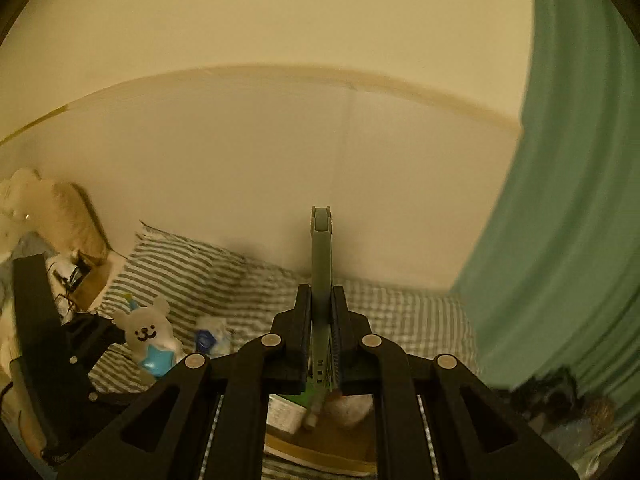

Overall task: Organize objects
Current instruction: 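Carry clip and plush toy into the cardboard box and open both tools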

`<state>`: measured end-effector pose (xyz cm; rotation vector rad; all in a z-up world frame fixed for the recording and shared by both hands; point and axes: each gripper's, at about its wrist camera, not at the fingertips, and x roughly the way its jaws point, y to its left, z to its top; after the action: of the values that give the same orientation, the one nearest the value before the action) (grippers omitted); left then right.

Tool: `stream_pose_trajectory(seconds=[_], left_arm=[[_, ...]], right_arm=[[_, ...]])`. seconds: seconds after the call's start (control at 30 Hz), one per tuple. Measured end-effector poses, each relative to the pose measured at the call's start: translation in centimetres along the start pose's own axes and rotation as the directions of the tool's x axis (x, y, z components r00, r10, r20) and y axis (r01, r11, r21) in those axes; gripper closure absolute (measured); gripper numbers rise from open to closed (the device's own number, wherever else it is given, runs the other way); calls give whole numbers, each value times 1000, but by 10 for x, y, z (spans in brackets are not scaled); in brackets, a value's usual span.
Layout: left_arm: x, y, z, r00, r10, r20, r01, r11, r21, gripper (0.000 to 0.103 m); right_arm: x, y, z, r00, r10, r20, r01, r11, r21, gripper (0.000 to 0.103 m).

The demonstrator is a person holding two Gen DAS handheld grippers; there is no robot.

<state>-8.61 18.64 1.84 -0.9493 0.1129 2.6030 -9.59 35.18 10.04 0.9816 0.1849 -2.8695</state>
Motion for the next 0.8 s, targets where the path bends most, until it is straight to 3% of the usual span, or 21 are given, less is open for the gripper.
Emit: stream_pose_trajectory(seconds=[0.27,0.53,0.63,0.7,0.73,0.8], left_arm=[[58,-41,-2,996,-7,-84,11,998,55,37],[100,-56,0,992,-25,-120,33,998,62,37],[104,-59,4,992,-39,-119,47,997,60,33],[101,-58,6,994,-33,-103,39,997,62,16],[98,-57,7,995,-26,-93,31,998,62,12],[90,-55,11,997,-21,-78,26,998,62,11]], right_arm=[[83,-45,-53,979,0,-202,14,998,66,95],[109,-67,-72,963,35,-266,-3,993,121,94],[110,-78,-76,961,45,-274,-3,989,150,94],[110,-83,-77,962,52,-270,-5,985,172,94],[110,-85,-76,962,53,-266,-4,983,181,91],[104,-88,-71,967,42,-251,9,980,200,73]])
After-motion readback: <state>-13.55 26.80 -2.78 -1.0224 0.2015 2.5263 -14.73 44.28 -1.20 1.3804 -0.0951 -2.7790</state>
